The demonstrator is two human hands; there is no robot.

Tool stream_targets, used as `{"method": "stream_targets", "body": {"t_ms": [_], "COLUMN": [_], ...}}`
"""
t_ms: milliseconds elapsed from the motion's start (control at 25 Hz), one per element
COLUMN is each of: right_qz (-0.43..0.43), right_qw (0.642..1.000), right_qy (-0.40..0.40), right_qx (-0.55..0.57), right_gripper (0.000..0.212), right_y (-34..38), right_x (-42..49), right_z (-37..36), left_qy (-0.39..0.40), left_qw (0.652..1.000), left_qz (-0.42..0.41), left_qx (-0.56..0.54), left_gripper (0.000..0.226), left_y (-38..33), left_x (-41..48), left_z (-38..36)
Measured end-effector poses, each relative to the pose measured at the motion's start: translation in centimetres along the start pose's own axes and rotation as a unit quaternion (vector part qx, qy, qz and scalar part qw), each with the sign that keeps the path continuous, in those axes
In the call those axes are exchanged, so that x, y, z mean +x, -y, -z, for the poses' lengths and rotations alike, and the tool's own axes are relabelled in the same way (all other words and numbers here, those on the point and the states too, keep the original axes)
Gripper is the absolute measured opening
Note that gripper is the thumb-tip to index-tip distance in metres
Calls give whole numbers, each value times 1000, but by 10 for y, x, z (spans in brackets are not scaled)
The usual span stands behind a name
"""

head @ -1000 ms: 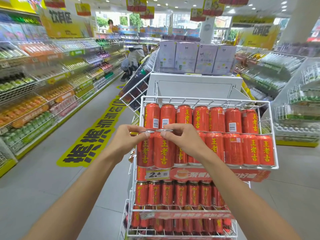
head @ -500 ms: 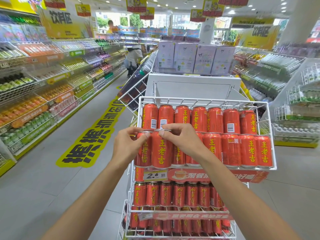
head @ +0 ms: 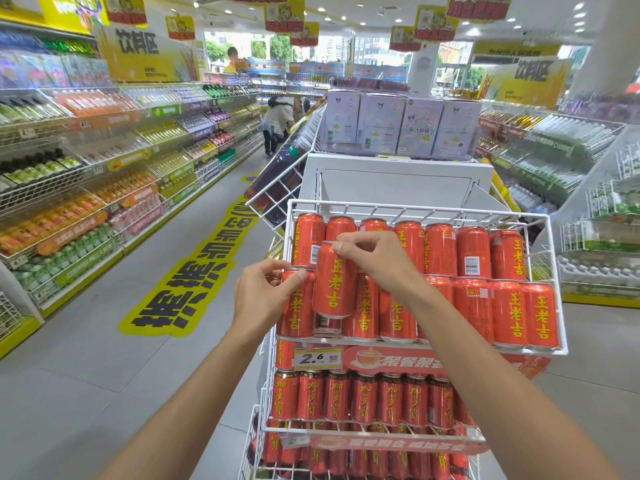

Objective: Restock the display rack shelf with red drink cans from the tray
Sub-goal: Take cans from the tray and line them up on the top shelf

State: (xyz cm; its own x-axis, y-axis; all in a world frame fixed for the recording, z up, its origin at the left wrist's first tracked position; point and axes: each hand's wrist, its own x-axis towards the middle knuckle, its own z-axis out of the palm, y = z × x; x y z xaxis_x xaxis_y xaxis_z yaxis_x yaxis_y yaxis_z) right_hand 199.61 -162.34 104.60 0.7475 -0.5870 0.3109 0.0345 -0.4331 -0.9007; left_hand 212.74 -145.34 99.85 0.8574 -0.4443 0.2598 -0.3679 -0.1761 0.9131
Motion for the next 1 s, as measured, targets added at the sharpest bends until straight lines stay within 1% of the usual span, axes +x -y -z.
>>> {"method": "stream_targets", "body": {"t_ms": [160, 240, 360, 480, 520, 680, 840, 1000], "right_qz": [-23, -31, -30, -19, -17, -28, -35, -46], "right_qw": [999, 998, 998, 997, 997, 997, 997, 996], "right_qy": [-16, -21, -7, -2, -5, 0, 5, -21], "right_qx": [47, 57, 61, 73, 71, 67, 70, 75], "right_gripper": [13, 16, 24, 42, 42, 26, 29, 32], "right_y": [2, 1, -2, -3, -3, -3, -2, -2], "right_x": [25, 35, 45, 54, 57, 64, 72, 86], "right_z": [4, 6, 6, 5, 6, 7, -1, -6], "left_qy": [-28, -40, -53, -64, -67, -68, -71, -64], "left_qw": [1000, 999, 998, 998, 997, 997, 996, 997], "left_qz": [6, 6, 2, -4, -6, -15, -25, -23], "left_qx": [0, 9, 19, 29, 30, 38, 48, 47], "left_gripper": [28, 26, 24, 24, 24, 25, 31, 30], "left_y": [-2, -1, -2, -5, -6, -6, -7, -7], "left_x": [-1, 0, -2, -5, -5, -7, -10, -9], "left_z": [-6, -7, -8, -9, -10, -10, -10, -8]}}
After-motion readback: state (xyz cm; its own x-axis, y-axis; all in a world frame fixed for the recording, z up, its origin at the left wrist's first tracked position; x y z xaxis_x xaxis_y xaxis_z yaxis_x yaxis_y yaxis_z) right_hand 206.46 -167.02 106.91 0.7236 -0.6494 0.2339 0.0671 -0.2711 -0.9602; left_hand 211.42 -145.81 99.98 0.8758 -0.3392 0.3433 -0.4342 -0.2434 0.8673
